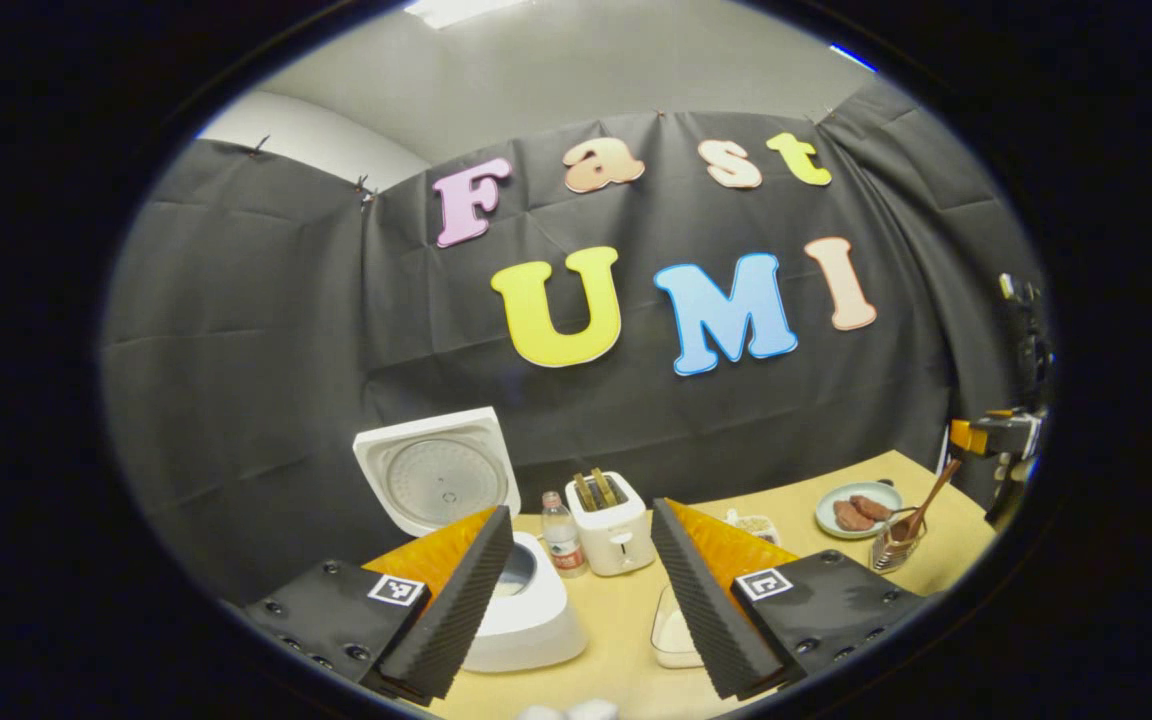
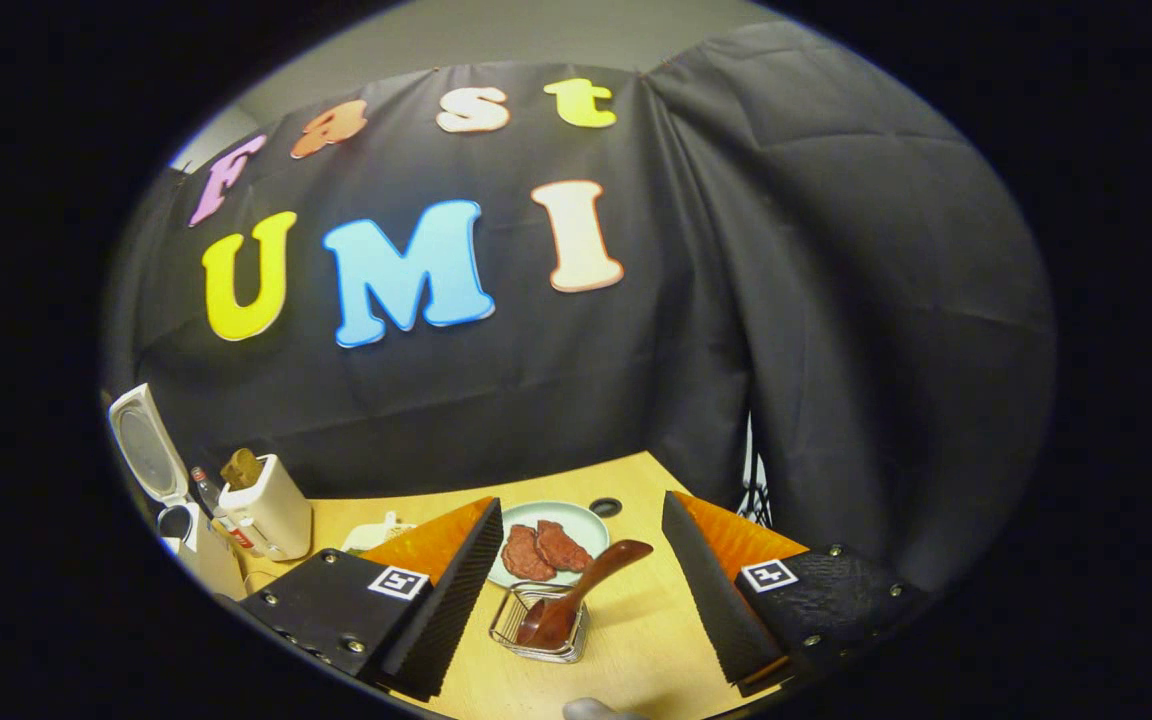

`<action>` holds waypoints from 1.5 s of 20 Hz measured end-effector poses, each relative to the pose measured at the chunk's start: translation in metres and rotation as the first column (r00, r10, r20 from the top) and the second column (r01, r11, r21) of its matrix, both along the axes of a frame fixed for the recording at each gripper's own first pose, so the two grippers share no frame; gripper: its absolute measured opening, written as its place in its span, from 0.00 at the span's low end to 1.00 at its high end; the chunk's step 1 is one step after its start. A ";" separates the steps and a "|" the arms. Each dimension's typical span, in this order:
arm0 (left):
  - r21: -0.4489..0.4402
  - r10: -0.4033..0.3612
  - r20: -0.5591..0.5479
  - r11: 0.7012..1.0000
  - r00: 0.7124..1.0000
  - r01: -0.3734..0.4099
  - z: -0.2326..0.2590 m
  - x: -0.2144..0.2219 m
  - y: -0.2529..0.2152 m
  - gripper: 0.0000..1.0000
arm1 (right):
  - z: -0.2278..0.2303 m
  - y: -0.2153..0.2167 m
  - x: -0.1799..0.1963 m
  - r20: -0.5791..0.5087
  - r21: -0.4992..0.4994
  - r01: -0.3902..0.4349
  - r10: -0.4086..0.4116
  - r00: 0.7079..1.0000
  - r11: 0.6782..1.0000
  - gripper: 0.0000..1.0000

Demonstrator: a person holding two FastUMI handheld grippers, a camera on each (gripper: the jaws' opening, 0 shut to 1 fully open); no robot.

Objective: Close the left gripper, press the button to open the rice cooker; take a wooden spoon from the chopstick holder with the right hand, scoop a spoonful of rice and pour it into the rice cooker, then put the wooden spoon back into the chopstick holder.

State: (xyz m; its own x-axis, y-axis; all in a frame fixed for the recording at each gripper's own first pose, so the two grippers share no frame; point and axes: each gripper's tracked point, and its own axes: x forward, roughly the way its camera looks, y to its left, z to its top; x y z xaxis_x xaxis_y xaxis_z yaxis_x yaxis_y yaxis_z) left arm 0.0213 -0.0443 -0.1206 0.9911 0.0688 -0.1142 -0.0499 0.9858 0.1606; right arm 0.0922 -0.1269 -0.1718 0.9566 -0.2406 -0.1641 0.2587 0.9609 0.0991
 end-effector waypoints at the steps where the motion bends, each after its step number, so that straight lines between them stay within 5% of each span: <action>1: -0.004 -0.003 0.009 1.000 1.000 0.003 0.001 0.002 0.002 0.99 | 0.016 0.013 -0.008 0.019 -0.015 -0.030 0.030 0.999 0.999 0.98; 10: -0.058 0.006 0.047 0.998 0.999 -0.003 0.026 0.029 0.034 0.99 | 0.089 0.130 -0.080 0.122 -0.127 -0.237 0.252 0.960 0.963 0.98; 14: -0.095 0.020 0.062 0.995 0.998 -0.014 0.042 0.049 0.053 0.99 | 0.108 0.140 -0.087 0.175 -0.091 -0.223 0.236 0.956 0.971 0.97; 21: -0.155 0.043 0.100 0.988 0.994 -0.027 0.088 0.128 0.109 0.96 | 0.099 0.148 -0.074 0.101 -0.061 -0.232 0.237 0.966 0.971 0.98; 30: -0.159 0.231 0.049 0.962 0.972 -0.220 0.101 0.275 0.245 0.98 | 0.085 0.164 -0.044 0.013 -0.052 -0.253 0.254 0.967 0.966 0.98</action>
